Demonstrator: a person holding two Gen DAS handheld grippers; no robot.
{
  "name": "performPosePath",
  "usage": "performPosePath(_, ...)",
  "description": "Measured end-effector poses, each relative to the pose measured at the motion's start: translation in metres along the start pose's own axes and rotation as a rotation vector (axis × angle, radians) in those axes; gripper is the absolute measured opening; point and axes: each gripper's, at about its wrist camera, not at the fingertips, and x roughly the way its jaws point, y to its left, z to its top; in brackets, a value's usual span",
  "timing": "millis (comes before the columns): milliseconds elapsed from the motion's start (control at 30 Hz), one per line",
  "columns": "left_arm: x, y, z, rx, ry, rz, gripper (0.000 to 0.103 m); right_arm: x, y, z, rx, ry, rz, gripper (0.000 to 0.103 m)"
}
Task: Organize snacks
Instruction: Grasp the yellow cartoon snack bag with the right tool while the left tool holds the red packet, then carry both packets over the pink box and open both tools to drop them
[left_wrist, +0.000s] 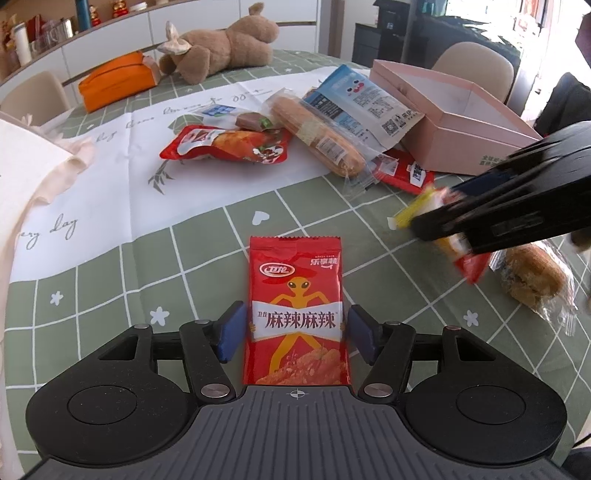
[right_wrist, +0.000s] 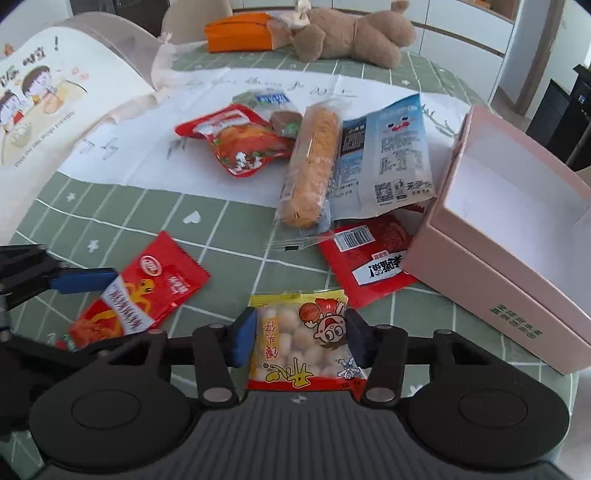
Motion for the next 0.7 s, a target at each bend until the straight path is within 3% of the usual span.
performPosePath(133,-0.005,0.010,0.007,-0.087,-0.003,-0.033,0.051,-0.039,-0.024,-0.004,0.085,-0.068,0.015,0.049)
performPosePath(233,-0.027,0.008,0.028,-0.097,-0.106,-0.114,0.051,-0.077,-0.048,-0.005,0.142,-0.139,0.002,0.049)
performPosePath(400,-0.068,-0.016,0.123,-0.061,-0.292,-0.334,0.051,-0.156,-0.101,0.026,0.236,-0.326,-0.064,0.049)
performPosePath(467,-0.061,-0.031,0.168,-0.064,-0.289,-0.422,0.054,-0.172,-0.122,0.047,0.274,-0.377,-0.120,0.050)
performPosePath(533,-0.036,-0.044,0.205,-0.075,-0.228,-0.522,0.058,-0.171,-0.142,0.065,0.317,-0.400,-0.127,0.054)
performPosePath(567,-0.018,-0.050,0.221,-0.071,-0.190,-0.553,0.059,-0.164,-0.151,0.071,0.345,-0.385,-0.127,0.068)
performPosePath(600,-0.007,-0.053,0.230,-0.066,-0.171,-0.542,0.055,-0.154,-0.159,0.075,0.374,-0.356,-0.144,0.080)
performPosePath(700,0.011,-0.047,0.231,-0.058,-0.202,-0.437,0.053,-0.129,-0.167,0.063,0.399,-0.280,-0.242,0.080)
